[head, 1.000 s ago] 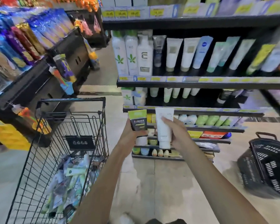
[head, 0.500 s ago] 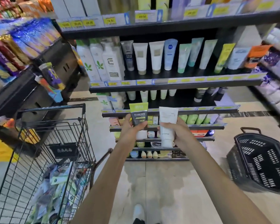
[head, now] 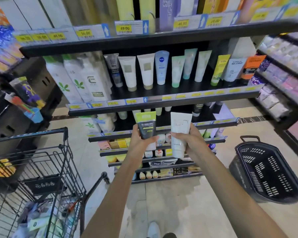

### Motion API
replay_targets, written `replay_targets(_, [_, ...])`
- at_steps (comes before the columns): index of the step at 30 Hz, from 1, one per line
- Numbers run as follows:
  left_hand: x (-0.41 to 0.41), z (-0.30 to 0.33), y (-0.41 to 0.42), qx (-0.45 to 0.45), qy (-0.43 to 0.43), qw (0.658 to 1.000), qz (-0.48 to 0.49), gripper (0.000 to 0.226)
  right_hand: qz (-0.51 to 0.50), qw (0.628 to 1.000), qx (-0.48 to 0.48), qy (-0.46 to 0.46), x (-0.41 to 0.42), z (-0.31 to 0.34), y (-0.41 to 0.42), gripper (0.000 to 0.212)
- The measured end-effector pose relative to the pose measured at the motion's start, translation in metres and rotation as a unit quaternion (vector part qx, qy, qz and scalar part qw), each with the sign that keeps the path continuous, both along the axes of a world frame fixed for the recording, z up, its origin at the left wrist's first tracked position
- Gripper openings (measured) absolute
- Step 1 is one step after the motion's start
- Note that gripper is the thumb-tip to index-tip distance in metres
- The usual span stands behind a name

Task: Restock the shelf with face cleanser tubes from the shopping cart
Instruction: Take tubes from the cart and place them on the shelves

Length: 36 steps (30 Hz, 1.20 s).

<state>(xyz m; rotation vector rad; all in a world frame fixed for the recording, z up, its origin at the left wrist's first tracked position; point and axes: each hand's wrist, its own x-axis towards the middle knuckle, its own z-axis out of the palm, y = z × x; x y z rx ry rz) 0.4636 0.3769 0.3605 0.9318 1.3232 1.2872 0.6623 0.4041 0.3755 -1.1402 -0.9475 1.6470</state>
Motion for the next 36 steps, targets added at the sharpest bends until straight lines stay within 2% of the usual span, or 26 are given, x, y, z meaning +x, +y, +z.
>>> replay_targets(9, [0.046, -0.023, 0.032, -0.009, 0.052, 0.999, -0.005, 0.064, -0.036, 0.999, 0.001, -0.006, 0.047, -0.017, 0.025, 0.054])
replay_targets(24, [0.181, -0.052, 0.074, -0.044, 0.102, 0.993, 0.05, 0.057, -0.014, 0.999, -0.029, -0.044, 0.184, -0.039, 0.079, 0.056])
replay_targets(27, [0.201, -0.065, 0.09, -0.047, 0.119, 0.99, 0.066, 0.051, 0.005, 0.998, -0.033, -0.045, 0.201, -0.048, 0.085, 0.066])
replay_targets(30, [0.218, -0.076, 0.113, -0.047, 0.15, 0.984, 0.079, 0.046, 0.003, 0.998, -0.044, -0.041, 0.215, -0.058, 0.09, 0.065])
replay_targets(36, [0.248, -0.097, 0.17, -0.013, 0.179, 0.98, 0.084, 0.056, -0.023, 0.997, -0.057, -0.035, 0.229, -0.075, 0.098, 0.065])
